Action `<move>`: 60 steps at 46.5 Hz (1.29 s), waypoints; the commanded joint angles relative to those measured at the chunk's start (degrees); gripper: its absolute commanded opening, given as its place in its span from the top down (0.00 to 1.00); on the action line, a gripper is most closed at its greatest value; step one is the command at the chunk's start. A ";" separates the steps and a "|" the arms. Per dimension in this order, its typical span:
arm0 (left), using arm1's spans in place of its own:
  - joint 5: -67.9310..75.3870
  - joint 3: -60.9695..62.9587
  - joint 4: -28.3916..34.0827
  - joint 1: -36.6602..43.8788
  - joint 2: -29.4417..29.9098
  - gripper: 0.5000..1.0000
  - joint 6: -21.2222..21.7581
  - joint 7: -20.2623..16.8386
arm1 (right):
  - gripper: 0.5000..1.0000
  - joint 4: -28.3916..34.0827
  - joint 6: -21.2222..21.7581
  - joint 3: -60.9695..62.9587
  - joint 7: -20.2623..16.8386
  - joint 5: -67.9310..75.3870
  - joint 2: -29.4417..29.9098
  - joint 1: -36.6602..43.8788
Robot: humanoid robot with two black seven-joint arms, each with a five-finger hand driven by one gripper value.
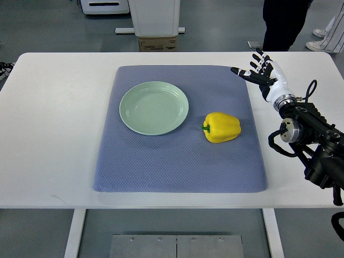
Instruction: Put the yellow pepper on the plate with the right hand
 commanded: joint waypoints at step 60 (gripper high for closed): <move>-0.01 0.00 -0.06 -0.01 0.00 0.00 0.03 -0.01 | 0.00 15.19 1.84 -16.52 0.35 -5.09 -13.03 4.39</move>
